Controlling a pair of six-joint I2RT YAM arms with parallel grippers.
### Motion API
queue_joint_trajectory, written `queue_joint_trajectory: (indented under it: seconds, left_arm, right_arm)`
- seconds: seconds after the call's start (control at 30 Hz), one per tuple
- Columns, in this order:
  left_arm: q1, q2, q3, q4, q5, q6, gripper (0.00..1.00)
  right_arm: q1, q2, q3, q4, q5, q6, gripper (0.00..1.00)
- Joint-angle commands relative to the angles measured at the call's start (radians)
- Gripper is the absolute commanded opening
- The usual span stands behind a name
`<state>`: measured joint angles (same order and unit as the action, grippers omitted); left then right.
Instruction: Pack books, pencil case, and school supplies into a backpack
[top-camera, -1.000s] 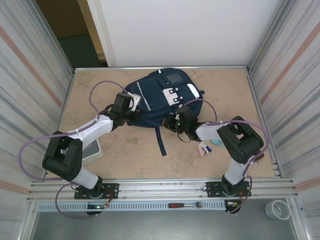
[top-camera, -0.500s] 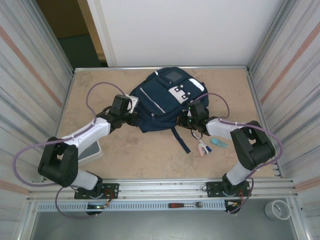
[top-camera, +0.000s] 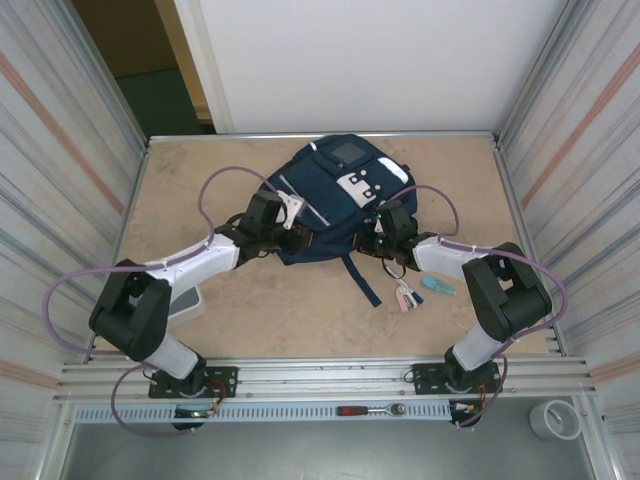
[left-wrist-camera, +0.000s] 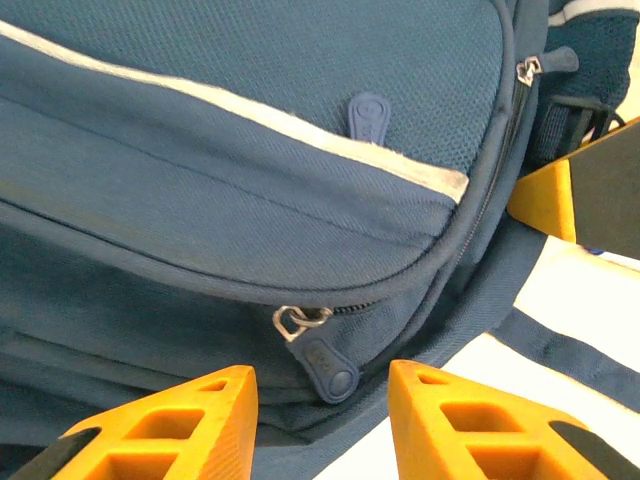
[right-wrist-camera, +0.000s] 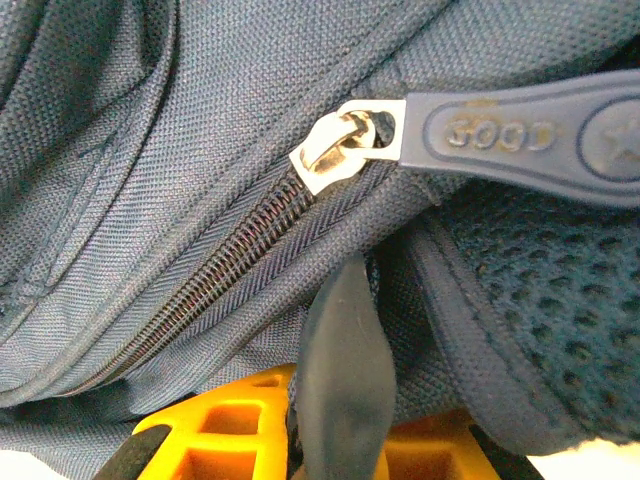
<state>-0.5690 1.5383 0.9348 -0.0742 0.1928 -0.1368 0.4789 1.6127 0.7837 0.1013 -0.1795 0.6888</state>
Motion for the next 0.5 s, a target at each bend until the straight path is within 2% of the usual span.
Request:
queue_joint_trajectory:
  seconds: [0.0, 0.47]
  left_arm:
    - [0.003, 0.021, 0.02, 0.038, 0.059, -0.03, 0.39]
    - [0.011, 0.123, 0.048, 0.052, 0.054, -0.06, 0.39]
  right_arm:
    - [0.003, -0.044, 0.029, -0.012, -0.006, -0.038, 0.0]
    - [0.003, -0.049, 0.026, -0.015, -0.008, -0.038, 0.0]
